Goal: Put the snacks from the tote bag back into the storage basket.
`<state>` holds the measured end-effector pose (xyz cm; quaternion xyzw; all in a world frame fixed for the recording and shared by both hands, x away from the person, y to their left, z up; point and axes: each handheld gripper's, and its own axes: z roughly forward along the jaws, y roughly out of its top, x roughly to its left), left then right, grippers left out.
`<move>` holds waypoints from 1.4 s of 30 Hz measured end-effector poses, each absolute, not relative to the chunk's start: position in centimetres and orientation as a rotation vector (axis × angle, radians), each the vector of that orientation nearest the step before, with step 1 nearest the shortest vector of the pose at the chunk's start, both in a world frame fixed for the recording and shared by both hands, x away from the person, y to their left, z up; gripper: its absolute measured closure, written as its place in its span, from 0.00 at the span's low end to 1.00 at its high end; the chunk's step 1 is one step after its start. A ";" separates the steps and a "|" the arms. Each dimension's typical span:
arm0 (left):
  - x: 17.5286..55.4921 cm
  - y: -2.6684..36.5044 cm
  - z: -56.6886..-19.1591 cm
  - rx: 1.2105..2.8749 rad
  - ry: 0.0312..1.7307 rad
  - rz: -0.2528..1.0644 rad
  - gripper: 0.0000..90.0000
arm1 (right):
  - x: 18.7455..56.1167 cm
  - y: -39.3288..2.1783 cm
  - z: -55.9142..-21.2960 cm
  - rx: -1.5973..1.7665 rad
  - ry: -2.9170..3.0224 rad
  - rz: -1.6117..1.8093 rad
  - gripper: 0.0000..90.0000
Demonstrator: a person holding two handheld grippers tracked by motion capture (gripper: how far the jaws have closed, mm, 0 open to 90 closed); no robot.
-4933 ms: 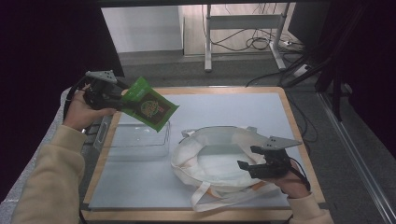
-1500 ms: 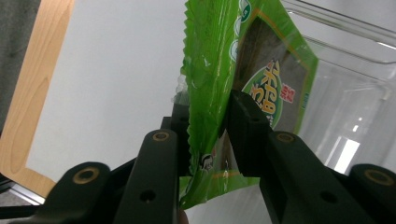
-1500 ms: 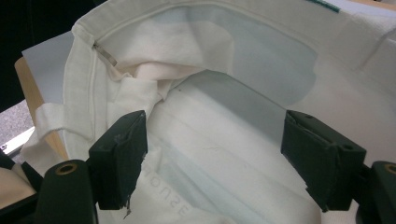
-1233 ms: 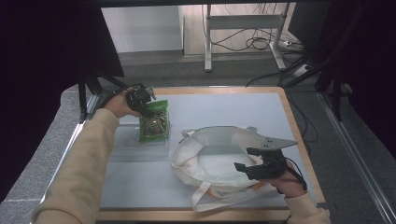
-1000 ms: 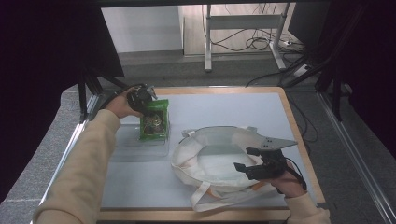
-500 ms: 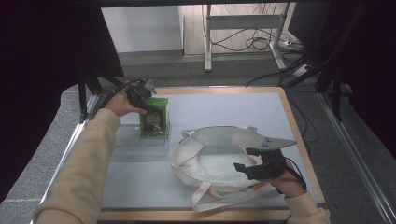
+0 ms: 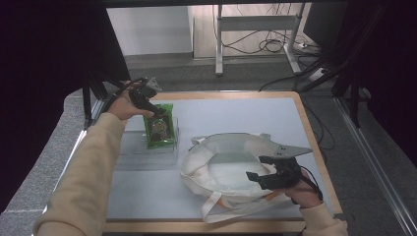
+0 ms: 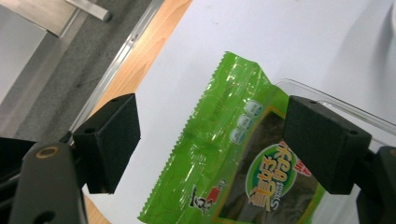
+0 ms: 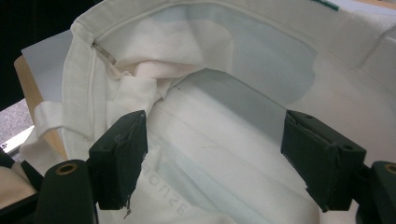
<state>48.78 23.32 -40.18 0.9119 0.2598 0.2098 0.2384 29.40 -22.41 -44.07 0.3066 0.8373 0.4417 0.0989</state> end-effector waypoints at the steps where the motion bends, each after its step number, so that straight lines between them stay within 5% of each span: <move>1: 48.7 23.4 -40.1 2.490 0.715 0.573 0.21 | 29.4 -22.4 -44.1 0.910 2.476 1.309 0.26; 42: 37.9 23.5 -38.2 2.409 0.675 0.360 0.36 | 29.7 -21.8 -43.6 0.873 2.482 1.347 0.26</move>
